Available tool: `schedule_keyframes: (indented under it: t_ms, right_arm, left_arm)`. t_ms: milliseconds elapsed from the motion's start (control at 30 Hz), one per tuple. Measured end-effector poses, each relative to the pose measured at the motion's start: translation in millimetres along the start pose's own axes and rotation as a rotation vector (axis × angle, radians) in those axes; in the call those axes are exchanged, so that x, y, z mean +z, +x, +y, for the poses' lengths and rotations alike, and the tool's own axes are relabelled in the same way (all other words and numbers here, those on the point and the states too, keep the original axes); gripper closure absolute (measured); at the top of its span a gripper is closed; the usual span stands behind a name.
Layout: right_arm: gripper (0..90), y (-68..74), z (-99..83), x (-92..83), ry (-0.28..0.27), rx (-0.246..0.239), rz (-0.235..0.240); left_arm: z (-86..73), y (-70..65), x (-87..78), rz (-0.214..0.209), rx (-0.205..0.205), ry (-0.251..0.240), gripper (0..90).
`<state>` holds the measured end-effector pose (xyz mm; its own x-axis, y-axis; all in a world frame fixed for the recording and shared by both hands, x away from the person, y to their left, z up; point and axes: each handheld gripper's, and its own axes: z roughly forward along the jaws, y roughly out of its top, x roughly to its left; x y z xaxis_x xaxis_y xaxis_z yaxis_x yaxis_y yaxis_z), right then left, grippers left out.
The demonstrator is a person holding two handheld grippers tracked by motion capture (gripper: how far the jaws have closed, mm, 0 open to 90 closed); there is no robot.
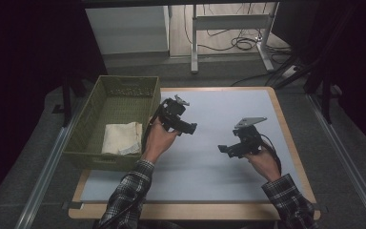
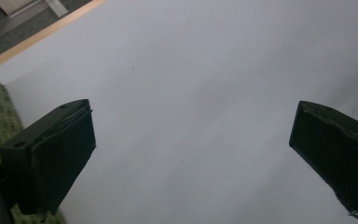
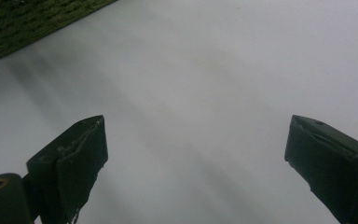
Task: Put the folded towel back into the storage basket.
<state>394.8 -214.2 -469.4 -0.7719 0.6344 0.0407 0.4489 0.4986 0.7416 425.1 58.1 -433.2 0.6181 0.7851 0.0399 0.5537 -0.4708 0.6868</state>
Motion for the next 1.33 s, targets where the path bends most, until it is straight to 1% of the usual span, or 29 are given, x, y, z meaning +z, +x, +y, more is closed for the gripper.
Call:
schedule_keyframes:
  t_ms: [133, 233, 267, 333, 433, 567, 667, 767, 833, 900, 967, 1033, 1100, 1200, 1233, 1267, 1333]
  right_arm:
    - [5.8, -5.2, -10.5, -5.3, 0.0, 0.013, -0.007]
    - [5.8, -9.1, -20.4, -7.9, 0.001, 0.015, -0.013]
    - [5.8, -9.7, -22.6, -8.4, 0.004, 0.019, -0.016]
    - [5.8, -11.3, -28.4, -9.8, 0.008, 0.019, -0.025]
    - [5.8, -12.4, -36.7, -12.8, 0.007, 0.02, -0.028]
    - [5.8, -11.9, -46.1, -17.1, 0.004, 0.02, -0.032]
    - [5.8, -10.4, -54.2, -18.2, 0.007, 0.02, -0.037]
    - [5.8, -9.3, -63.2, -16.7, 0.026, 0.021, -0.034]
    - [5.8, -8.8, -70.5, -14.3, 0.043, 0.021, -0.033]
    - [4.8, -9.1, -78.4, -10.9, 0.061, 0.024, -0.031]
    - [3.9, -9.7, -83.6, -8.2, 0.074, 0.026, -0.034]
    - [3.7, -9.1, -86.8, -8.3, 0.058, 0.012, -0.041]
    - [3.7, -7.8, -88.2, -8.0, 0.052, -0.002, -0.05]
    - [3.4, -2.9, -88.7, -5.8, 0.065, -0.04, -0.084]
    - [3.4, -2.8, -88.9, -5.8, 0.064, -0.037, -0.083]
    - [3.4, -3.6, -89.3, -6.1, 0.064, -0.039, -0.081]
    - [3.4, -3.3, -89.4, -5.9, 0.063, -0.041, -0.083]
  left_arm:
    - [-5.3, -11.8, 6.5, -0.018, 0.007, -0.014, 0.3]
    - [-12.5, -21.0, 10.2, -0.044, 0.008, -0.031, 0.2]
    - [-16.4, -25.0, 12.1, -0.046, 0.006, -0.037, 0.2]
    - [-24.0, -31.2, 15.5, -0.045, 0.015, -0.04, 0.2]
    - [-33.9, -37.4, 18.4, -0.061, 0.009, -0.042, 0.1]
    - [-47.9, -45.3, 20.1, -0.068, 0.015, -0.049, 0.1]
    - [-60.3, -51.1, 20.1, -0.075, 0.011, -0.045, 0.1]
    - [-73.2, -56.3, 20.1, -0.053, 0.029, -0.036, 0.1]
    - [-82.0, -58.6, 20.6, -0.047, 0.031, -0.022, 0.1]
    - [-90.8, -60.5, 22.7, -0.053, 0.028, -0.016, 0.2]
    - [-98.5, -62.5, 25.6, -0.041, 0.033, -0.001, 0.2]
    - [-105.7, -64.0, 30.1, -0.029, 0.045, 0.02, 0.2]
    - [-111.2, -64.1, 35.6, -0.032, 0.041, 0.032, 0.1]
    - [-118.0, -57.3, 38.6, -0.095, -0.037, -0.003, 0.0]
    - [-118.4, -57.4, 38.4, -0.094, -0.042, -0.009, 0.3]
    - [-118.1, -58.7, 38.9, -0.084, -0.027, -0.004, 0.5]
    - [-118.4, -58.9, 38.9, -0.08, -0.024, -0.007, 0.2]
